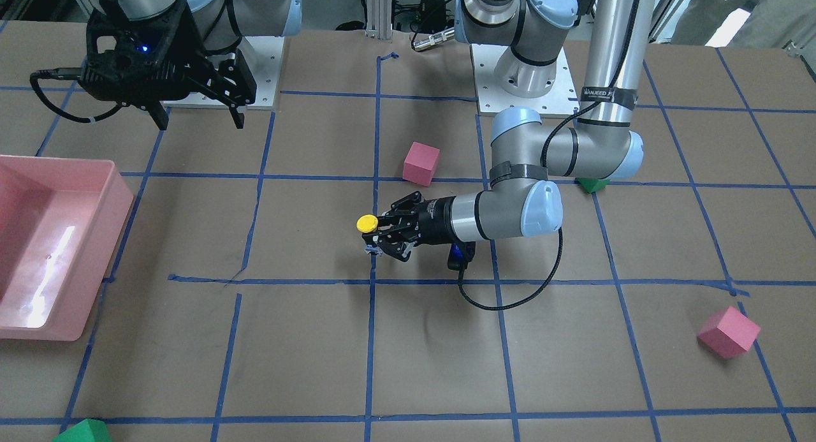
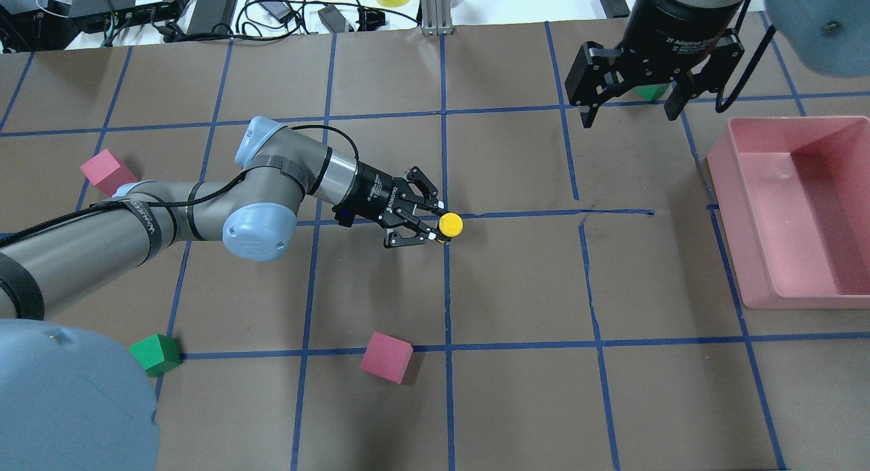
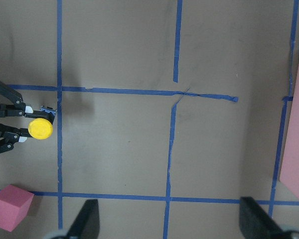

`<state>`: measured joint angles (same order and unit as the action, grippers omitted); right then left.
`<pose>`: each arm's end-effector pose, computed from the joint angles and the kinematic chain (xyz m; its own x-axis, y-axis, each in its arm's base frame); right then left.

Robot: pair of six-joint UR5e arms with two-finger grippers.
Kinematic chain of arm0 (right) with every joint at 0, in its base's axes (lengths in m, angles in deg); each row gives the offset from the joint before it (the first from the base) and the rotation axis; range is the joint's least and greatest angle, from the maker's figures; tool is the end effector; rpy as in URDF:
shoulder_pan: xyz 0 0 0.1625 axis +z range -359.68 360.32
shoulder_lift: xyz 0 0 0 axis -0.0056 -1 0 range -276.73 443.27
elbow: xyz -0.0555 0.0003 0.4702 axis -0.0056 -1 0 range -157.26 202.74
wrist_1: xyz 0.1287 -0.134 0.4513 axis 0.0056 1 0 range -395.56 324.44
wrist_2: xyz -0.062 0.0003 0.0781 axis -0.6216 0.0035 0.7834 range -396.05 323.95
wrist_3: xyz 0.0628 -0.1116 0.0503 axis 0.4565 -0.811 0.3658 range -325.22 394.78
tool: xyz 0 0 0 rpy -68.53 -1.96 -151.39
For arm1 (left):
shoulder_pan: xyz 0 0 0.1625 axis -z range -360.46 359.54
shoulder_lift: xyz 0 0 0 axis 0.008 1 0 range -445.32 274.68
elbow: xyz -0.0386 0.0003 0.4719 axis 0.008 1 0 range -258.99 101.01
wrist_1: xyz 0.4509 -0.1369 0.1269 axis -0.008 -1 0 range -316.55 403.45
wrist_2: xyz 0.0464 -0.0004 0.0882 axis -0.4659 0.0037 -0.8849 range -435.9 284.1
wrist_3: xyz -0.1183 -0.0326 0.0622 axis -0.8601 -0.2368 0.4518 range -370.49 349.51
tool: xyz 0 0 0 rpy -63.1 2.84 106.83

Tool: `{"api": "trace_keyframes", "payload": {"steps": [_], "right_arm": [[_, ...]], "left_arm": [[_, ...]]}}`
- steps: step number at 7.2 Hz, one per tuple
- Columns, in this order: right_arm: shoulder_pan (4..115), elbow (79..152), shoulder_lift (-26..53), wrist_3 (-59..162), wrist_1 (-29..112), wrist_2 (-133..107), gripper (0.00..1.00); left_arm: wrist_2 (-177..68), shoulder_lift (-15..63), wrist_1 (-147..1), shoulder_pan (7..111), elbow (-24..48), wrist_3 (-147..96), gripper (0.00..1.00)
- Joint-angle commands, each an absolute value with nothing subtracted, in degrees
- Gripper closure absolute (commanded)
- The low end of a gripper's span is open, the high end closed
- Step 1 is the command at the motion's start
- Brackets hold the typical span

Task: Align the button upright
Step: 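Lower the button switch onto the grid, yellow cap down, and open the left gripper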

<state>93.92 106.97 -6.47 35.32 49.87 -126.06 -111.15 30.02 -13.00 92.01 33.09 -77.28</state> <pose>0.1689 -0.5619 0.5450 -0.9986 -0.0534 -0.0002 -0.0534 0.9984 -0.0163 -0.2712 -0.5869 0.1437 -0.2690 -0.9587 0.0920 -0.5213 0.2253 0.8231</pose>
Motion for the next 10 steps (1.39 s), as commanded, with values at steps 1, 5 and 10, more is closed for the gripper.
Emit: {"api": "trace_keyframes", "payload": {"steps": [1, 5, 10], "right_arm": [[93.9, 107.0, -6.5, 35.4, 50.0, -126.0, 0.0], [93.9, 107.4, -6.5, 35.3, 50.0, -126.0, 0.0], [93.9, 107.5, -6.5, 35.4, 50.0, -126.0, 0.0]], "left_arm": [[-107.1, 31.0, -15.8, 90.3, 33.4, -76.9, 1.0], [-107.2, 32.8, -16.8, 90.2, 33.5, -76.9, 1.0], [-107.5, 33.6, -17.5, 90.2, 33.6, -77.5, 1.0]]}}
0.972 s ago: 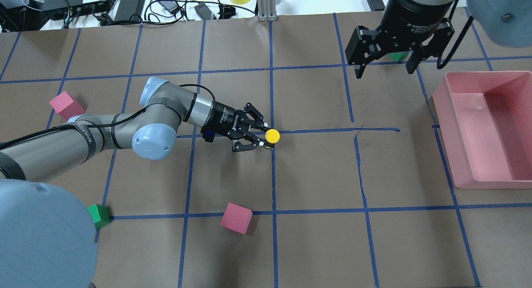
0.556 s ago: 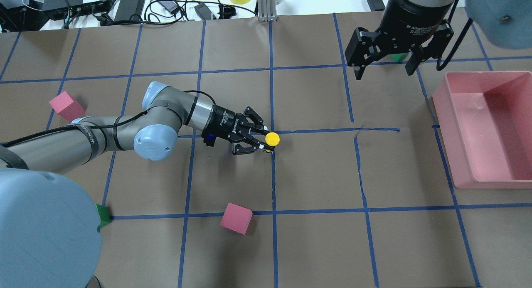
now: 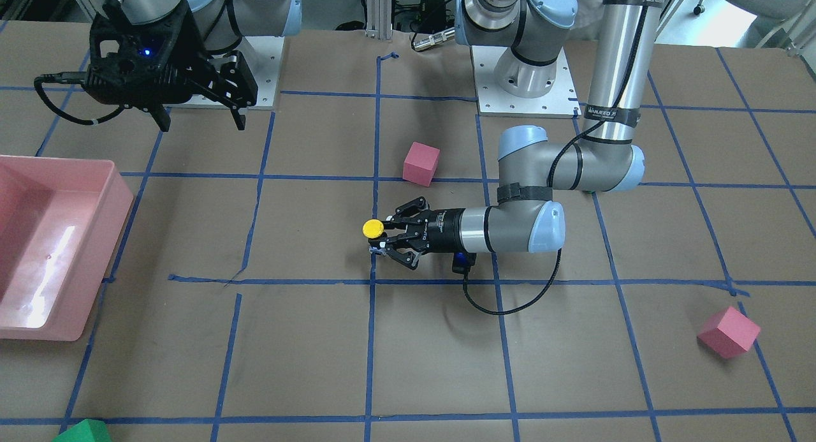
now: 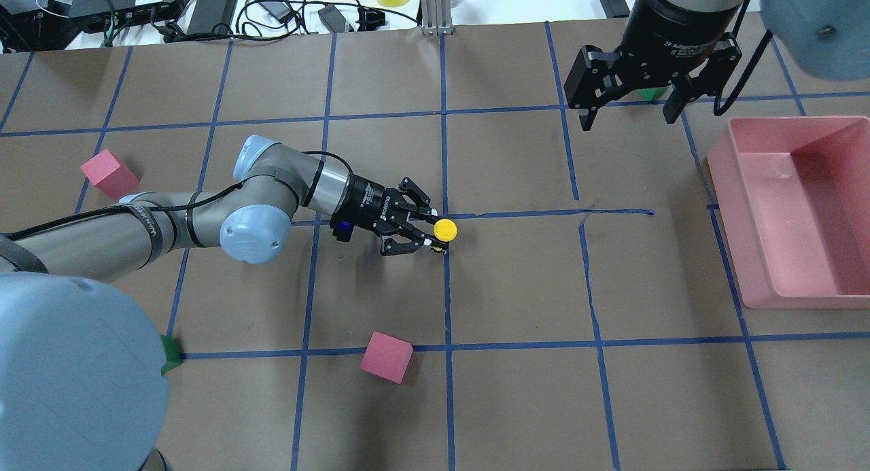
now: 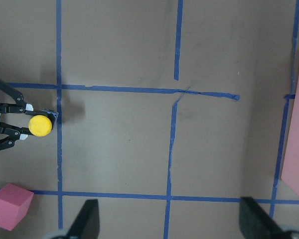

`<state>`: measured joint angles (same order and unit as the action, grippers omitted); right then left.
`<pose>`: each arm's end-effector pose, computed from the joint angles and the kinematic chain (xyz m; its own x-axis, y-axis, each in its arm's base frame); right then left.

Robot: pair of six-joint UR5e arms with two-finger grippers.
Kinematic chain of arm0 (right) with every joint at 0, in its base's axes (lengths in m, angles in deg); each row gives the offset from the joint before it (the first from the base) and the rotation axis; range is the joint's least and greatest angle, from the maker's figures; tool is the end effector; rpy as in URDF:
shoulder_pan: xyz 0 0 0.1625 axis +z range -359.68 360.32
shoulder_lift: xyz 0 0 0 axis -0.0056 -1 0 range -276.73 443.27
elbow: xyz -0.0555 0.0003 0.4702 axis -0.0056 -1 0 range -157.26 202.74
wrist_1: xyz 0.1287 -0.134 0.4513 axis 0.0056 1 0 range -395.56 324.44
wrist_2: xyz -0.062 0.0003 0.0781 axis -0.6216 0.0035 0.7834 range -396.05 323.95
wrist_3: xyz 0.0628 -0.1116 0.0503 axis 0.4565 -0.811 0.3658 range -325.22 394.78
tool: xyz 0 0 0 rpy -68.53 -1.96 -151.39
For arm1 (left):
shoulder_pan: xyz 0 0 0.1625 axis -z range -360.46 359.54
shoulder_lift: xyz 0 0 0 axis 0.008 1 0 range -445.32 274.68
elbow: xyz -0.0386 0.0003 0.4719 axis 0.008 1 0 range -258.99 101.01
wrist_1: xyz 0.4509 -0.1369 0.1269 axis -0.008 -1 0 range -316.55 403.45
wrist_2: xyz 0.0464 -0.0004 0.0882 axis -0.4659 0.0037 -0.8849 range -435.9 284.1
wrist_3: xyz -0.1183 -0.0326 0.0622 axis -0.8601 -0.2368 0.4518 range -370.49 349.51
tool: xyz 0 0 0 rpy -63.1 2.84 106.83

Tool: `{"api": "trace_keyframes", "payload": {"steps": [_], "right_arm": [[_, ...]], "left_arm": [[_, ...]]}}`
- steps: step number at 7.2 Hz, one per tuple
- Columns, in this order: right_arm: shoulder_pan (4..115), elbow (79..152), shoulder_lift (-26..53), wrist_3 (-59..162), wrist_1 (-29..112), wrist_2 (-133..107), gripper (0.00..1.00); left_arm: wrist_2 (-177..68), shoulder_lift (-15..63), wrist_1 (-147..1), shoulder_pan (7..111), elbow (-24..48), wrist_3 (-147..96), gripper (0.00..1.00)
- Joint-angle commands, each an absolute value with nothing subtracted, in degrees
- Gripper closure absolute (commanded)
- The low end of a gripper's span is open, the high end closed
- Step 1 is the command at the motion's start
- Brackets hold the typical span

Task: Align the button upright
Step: 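Lower the button switch onto the grid, yellow cap down, and open the left gripper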

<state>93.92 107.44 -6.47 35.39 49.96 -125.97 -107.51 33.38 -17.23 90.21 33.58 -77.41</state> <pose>0.1691 -0.5614 0.5405 -0.9986 -0.0522 -0.0017 -0.0522 0.9986 -0.0097 -0.2573 -0.5836 0.1074 -0.2169 -0.9756 -0.0343 -0.4814 0.0763 0.8732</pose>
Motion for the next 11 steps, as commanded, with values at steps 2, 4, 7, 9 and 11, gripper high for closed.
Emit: {"api": "trace_keyframes", "payload": {"steps": [2, 4, 7, 9, 11], "right_arm": [[93.9, 107.5, -6.5, 35.4, 50.0, -126.0, 0.0], [93.9, 107.5, -6.5, 35.4, 50.0, -126.0, 0.0], [94.0, 107.5, -6.5, 35.4, 50.0, -126.0, 0.0], [94.0, 107.6, -6.5, 35.4, 50.0, -126.0, 0.0], [93.9, 107.6, -6.5, 35.4, 50.0, -126.0, 0.0]], "left_arm": [[-107.5, 33.9, -17.5, 90.2, 33.7, -77.5, 1.0], [-107.1, 33.9, -18.4, 90.2, 33.7, -77.5, 0.86], [-107.6, 33.9, -19.3, 90.2, 33.7, -77.4, 0.32], [-107.9, 33.6, -19.3, 90.2, 33.3, -76.9, 0.0], [-116.3, 31.8, -19.5, 88.7, 33.2, -76.3, 0.0]]}}
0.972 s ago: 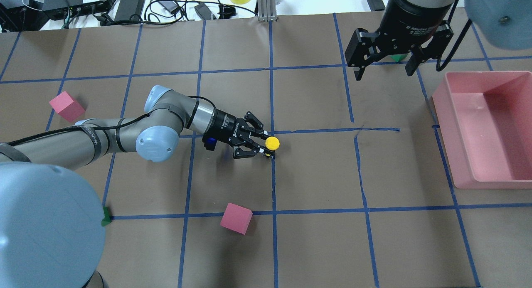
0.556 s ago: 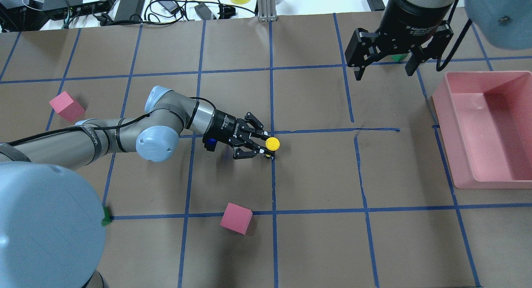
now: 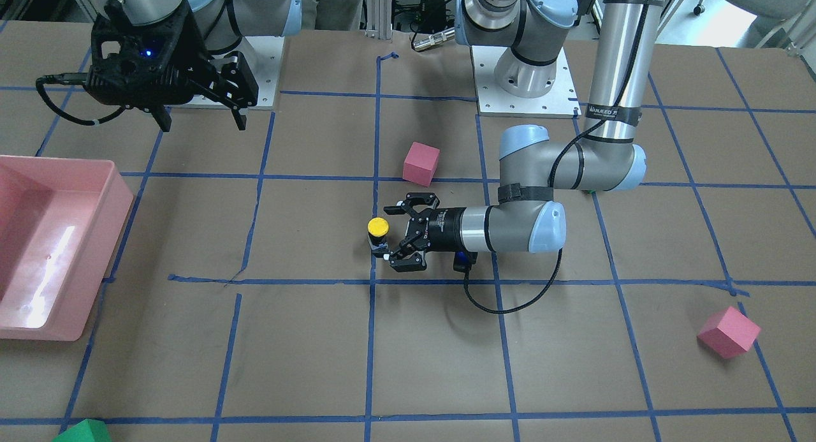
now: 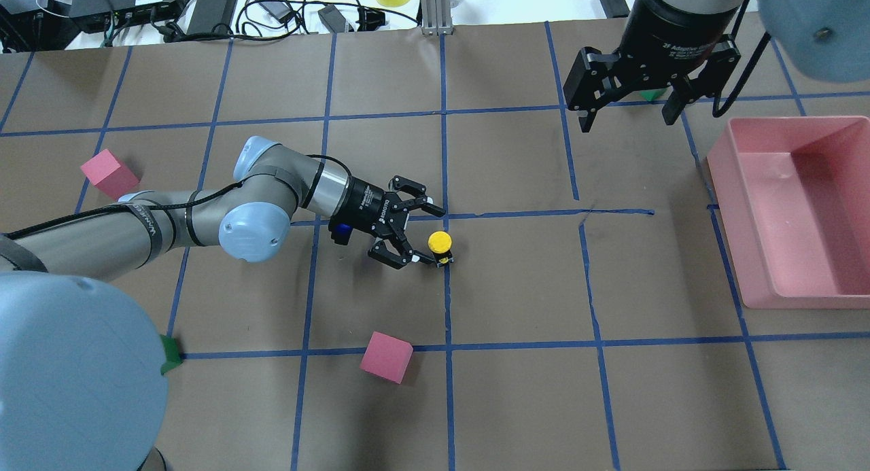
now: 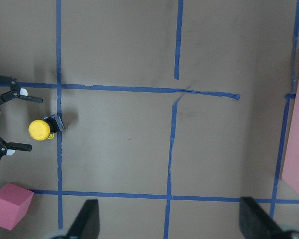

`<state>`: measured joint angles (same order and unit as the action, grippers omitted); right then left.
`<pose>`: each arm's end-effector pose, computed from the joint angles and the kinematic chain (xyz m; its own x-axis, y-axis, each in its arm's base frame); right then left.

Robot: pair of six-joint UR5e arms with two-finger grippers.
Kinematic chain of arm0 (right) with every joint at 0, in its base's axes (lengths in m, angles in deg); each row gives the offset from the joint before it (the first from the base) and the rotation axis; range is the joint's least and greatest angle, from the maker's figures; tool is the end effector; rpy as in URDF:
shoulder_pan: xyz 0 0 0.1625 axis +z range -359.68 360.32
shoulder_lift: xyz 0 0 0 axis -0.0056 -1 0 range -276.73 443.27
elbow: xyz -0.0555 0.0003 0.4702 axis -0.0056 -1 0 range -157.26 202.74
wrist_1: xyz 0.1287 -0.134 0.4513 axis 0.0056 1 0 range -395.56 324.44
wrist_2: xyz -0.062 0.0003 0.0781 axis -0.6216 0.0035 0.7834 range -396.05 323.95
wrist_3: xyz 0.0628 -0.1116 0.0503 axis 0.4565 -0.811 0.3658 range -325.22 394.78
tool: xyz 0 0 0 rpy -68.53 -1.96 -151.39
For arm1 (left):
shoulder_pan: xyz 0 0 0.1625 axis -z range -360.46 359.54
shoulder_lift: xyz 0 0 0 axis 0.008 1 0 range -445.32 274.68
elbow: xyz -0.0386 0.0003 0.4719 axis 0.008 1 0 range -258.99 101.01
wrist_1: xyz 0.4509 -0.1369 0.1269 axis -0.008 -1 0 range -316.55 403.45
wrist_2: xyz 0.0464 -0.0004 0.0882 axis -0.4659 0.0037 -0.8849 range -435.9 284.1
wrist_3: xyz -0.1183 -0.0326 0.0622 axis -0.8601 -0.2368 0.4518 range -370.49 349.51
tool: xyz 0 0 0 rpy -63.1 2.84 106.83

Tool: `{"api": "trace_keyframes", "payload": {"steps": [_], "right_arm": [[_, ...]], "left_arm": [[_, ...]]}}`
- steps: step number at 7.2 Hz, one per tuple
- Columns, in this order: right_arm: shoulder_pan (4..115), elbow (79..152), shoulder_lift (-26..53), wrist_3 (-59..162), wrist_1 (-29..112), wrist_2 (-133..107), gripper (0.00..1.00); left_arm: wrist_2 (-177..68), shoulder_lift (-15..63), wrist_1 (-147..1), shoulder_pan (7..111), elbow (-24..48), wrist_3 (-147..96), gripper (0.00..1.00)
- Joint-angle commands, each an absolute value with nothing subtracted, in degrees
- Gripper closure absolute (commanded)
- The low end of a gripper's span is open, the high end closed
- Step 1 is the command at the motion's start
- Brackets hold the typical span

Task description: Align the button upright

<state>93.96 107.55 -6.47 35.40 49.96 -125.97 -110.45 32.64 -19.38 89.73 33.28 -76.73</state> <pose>0.1695 -0.5611 0.5394 -0.9986 -0.0527 -0.0017 -0.0527 0.9986 -0.0078 -0.2485 -0.5826 0.1090 -0.2317 -0.9713 -0.0533 -0.5189 0.0771 0.8513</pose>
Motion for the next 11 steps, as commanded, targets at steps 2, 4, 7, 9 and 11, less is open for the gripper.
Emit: {"api": "trace_keyframes", "payload": {"steps": [2, 4, 7, 9, 11], "right_arm": [[93.9, 107.6, -6.5, 35.4, 50.0, -126.0, 0.0], [93.9, 107.5, -6.5, 35.4, 50.0, -126.0, 0.0], [93.9, 107.6, -6.5, 35.4, 50.0, -126.1, 0.0], [93.9, 107.6, -6.5, 35.4, 50.0, -126.0, 0.0], [93.9, 107.6, -6.5, 35.4, 50.0, -126.0, 0.0]], "left_arm": [[-125.9, 29.2, -19.7, 85.7, 32.5, -76.3, 0.0], [-139.0, 26.0, -21.6, 85.2, 25.2, -72.1, 0.0], [-157.8, 22.0, -37.9, 83.1, 7.1, -35.9, 0.0], [-160.4, 17.7, -39.4, 82.5, 4.2, -21.7, 0.0], [-160.3, 12.8, -39.0, 83.0, 4.5, -13.5, 0.0]]}}
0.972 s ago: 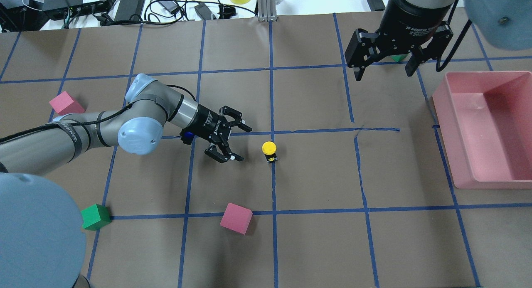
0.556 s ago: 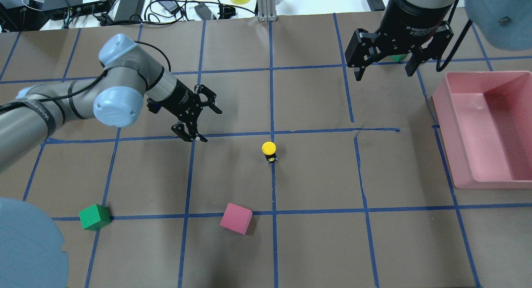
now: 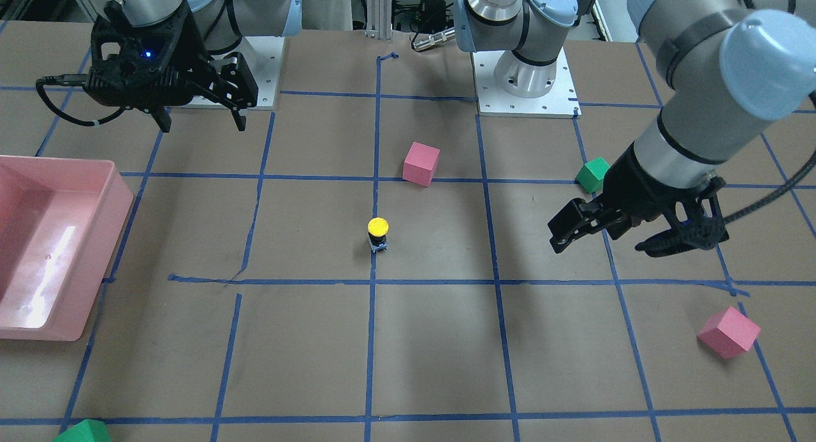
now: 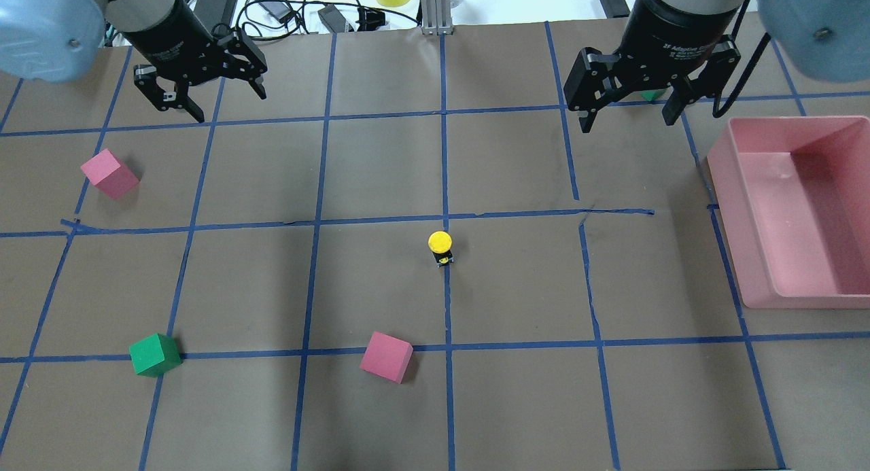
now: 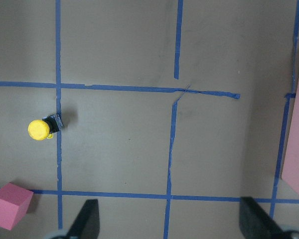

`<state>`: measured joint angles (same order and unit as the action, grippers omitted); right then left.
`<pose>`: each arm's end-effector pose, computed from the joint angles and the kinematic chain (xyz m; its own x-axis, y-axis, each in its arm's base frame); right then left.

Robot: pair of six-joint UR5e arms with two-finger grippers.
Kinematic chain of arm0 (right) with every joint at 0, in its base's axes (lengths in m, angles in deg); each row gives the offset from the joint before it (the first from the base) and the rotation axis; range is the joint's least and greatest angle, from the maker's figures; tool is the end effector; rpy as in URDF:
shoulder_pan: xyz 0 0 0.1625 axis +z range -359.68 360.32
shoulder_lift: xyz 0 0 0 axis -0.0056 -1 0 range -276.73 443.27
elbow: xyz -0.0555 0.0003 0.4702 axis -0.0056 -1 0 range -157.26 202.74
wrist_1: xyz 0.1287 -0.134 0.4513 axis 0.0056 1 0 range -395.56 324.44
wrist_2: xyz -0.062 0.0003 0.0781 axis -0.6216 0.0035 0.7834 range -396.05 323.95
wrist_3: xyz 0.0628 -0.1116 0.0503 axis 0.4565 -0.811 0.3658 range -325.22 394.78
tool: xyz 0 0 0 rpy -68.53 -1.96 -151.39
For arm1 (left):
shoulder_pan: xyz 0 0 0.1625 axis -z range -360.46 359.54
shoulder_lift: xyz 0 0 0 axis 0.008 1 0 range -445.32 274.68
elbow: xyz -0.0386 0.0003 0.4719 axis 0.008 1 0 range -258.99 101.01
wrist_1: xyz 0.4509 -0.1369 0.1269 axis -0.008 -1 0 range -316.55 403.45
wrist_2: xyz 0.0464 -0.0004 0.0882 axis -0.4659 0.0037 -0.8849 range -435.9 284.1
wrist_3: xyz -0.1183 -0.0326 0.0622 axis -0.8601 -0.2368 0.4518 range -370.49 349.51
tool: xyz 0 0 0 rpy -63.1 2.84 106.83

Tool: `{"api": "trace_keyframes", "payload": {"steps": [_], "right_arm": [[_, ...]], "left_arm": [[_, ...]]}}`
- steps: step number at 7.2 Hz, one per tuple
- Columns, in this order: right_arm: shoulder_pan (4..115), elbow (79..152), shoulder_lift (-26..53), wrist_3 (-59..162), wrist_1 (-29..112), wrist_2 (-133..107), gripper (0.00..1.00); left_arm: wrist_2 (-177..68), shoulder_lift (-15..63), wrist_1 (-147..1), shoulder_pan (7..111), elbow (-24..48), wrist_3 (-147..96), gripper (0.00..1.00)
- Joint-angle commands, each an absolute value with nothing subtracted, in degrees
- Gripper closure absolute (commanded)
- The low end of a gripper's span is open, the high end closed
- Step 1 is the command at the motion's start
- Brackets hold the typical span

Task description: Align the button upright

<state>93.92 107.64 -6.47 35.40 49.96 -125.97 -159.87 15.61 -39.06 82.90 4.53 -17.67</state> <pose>0.1691 -0.5610 0.5386 -0.9986 -0.0520 -0.0016 -0.0520 0.9986 -0.0062 -0.0699 -0.6773 0.4596 -0.9663 -0.2326 0.1107 -0.2381 0.9704 -0.0394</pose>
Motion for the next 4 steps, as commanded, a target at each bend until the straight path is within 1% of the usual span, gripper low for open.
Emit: {"api": "trace_keyframes", "payload": {"steps": [1, 2, 4], "right_arm": [[93.9, 107.6, -6.5, 35.4, 50.0, -126.0, 0.0], [93.9, 107.6, -6.5, 35.4, 50.0, -126.0, 0.0], [93.9, 107.6, -6.5, 35.4, 50.0, -126.1, 0.0]], "left_arm": [[-160.4, 10.3, -39.4, 83.3, 5.0, -11.2, 0.0], [-160.7, 8.0, -40.2, 84.3, 5.3, -7.7, 0.0], [-164.7, 5.6, -40.7, 87.9, 8.4, -3.6, 0.0]]}}
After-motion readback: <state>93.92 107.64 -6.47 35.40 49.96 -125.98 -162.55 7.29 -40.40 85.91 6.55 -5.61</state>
